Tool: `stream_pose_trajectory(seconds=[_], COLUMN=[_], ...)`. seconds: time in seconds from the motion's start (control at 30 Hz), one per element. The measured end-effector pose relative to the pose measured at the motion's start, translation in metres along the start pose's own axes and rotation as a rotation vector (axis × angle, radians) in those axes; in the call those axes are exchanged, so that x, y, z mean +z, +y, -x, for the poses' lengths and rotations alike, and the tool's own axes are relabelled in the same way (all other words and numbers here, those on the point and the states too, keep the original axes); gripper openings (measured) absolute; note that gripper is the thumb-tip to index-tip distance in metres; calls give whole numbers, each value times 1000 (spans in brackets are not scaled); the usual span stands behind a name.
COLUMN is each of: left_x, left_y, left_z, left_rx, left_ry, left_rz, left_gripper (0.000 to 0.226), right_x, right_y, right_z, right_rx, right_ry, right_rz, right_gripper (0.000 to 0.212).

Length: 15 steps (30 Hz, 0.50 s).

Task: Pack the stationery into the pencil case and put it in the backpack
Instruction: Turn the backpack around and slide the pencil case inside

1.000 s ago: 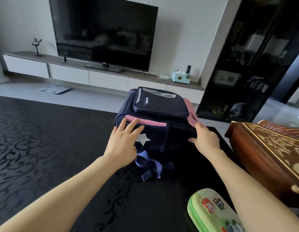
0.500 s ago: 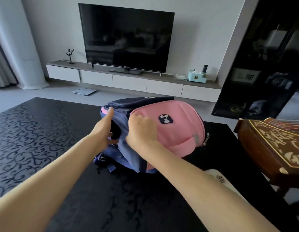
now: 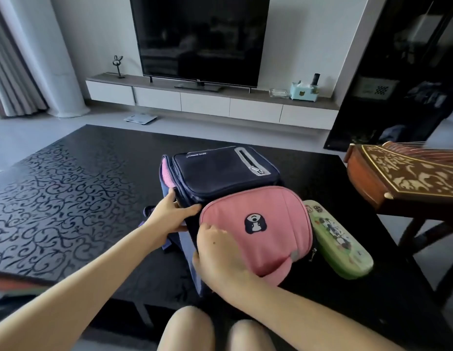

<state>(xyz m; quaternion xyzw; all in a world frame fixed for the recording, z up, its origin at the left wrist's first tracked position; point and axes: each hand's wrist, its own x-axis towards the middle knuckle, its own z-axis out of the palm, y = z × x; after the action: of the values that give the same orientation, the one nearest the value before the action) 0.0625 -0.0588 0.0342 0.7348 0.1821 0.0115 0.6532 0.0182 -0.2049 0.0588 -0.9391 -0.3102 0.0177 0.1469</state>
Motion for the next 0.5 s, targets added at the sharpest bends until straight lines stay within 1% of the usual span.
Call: stream_pose_trajectory(seconds=[0.03,0.07,0.1,0.13,0.17,0.2,0.23,0.27,0.33,0.43,0.5], left_x=[-3,-7,-9,-12,-12,-14,-13,-14,-11,-6,-2], left_y=[-3,-5,-5,-5,-4,-2,-1,-1,2,6,7], left_z=[5,8,12,15,15,16,15,13,9,4,2], left_rx=[17,26,26,15,3,-8,-13,-17,-20,-23,-15], left_ry=[-1,-9,-33,-65,-93,-106,-111,-110,-101,-91,-76], left_rz=[-64,-113,-128,-120,-97,-84,-94,-123,-209,-338,-415], left_gripper=[40,40,41,46,51,53,51,47,46,58,64], right_x=[-3,-9,-18,-27,-35,-45,-52,-56,-55,-45,-44], right_y=[0,5,14,28,48,71,94,118,159,195,205], right_z=[8,13,14,10,2,-5,-11,-17,-31,-54,-66], right_rx=[-19,-9,44,126,214,308,402,486,572,576,540], right_ry=[17,44,115,248,409,553,631,642,532,329,275], right_rz=[-68,-140,-195,-231,-236,-214,-186,-188,-339,-587,-713], right_gripper=[18,25,40,50,50,44,37,33,34,33,49])
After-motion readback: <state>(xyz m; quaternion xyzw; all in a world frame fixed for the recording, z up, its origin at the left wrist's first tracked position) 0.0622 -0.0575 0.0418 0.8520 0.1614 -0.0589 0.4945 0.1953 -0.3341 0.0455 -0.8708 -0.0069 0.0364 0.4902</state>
